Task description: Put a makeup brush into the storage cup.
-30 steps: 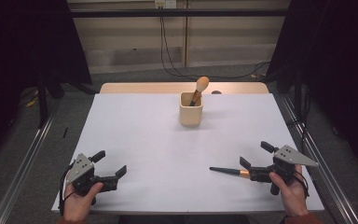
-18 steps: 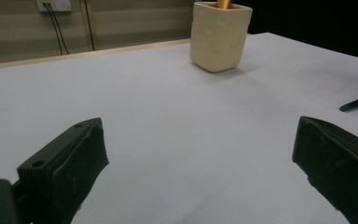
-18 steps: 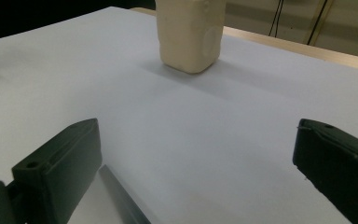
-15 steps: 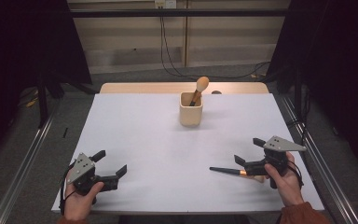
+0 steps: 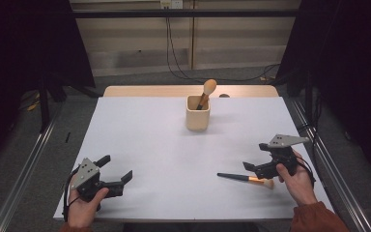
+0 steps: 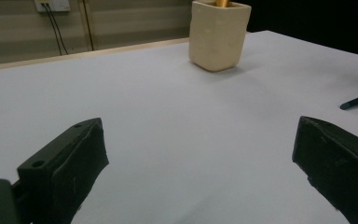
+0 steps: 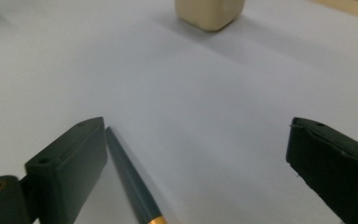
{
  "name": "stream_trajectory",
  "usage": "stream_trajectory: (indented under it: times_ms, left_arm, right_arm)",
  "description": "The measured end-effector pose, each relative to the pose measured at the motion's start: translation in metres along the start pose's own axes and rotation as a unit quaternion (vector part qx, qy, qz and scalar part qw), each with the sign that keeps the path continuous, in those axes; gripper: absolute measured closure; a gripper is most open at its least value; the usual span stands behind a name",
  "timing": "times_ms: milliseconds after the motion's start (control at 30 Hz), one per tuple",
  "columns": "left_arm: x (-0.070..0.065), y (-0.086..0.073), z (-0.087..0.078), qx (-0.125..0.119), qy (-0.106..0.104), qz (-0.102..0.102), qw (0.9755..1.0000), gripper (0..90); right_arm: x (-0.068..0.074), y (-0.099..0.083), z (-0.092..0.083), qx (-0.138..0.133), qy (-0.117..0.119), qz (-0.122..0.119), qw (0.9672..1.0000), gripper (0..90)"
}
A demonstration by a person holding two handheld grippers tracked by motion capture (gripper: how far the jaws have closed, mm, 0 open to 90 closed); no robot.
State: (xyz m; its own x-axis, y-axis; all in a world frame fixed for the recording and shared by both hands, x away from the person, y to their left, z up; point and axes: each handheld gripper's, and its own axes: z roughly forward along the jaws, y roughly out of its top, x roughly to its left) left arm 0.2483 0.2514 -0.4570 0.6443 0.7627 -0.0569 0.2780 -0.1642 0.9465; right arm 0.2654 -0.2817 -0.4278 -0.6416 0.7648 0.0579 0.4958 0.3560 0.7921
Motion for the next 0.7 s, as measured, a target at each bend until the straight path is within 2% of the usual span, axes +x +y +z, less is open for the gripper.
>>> stream_trajectory:
  times_ms: [133,200,300,433,500,700]
  left_arm:
    - [-0.0013,0.0002,0.0007,0.0,-0.004,-0.002,1.0,2.7]
    - [-0.0011,0.0001,0.0007,0.001,-0.004,-0.001,1.0,2.7]
    - [-0.0007,0.0,0.0009,0.001,-0.004,-0.001,1.0,2.7]
    - [-0.0005,0.0002,0.0006,0.001,-0.002,0.002,1.0,2.7]
    - [-0.0009,0.0002,0.0008,0.0,-0.001,0.002,1.0,2.7]
    - [-0.0005,0.0001,0.0009,0.001,0.0,0.002,1.0,2.7]
  right_arm:
    - [-0.0023,0.002,0.0013,0.042,0.02,-0.006,0.9989,5.2]
    - [-0.0032,0.0029,0.0022,0.062,0.035,-0.013,0.9973,4.5]
    - [-0.0042,0.0038,0.0043,0.096,0.043,-0.027,0.9941,3.8]
    - [-0.005,0.0049,0.0066,0.134,0.068,-0.041,0.9878,3.5]
    - [-0.0057,0.0055,0.0071,0.149,0.086,-0.053,0.9835,3.3]
    - [-0.0053,0.0061,0.0095,0.199,0.094,-0.07,0.973,3.8]
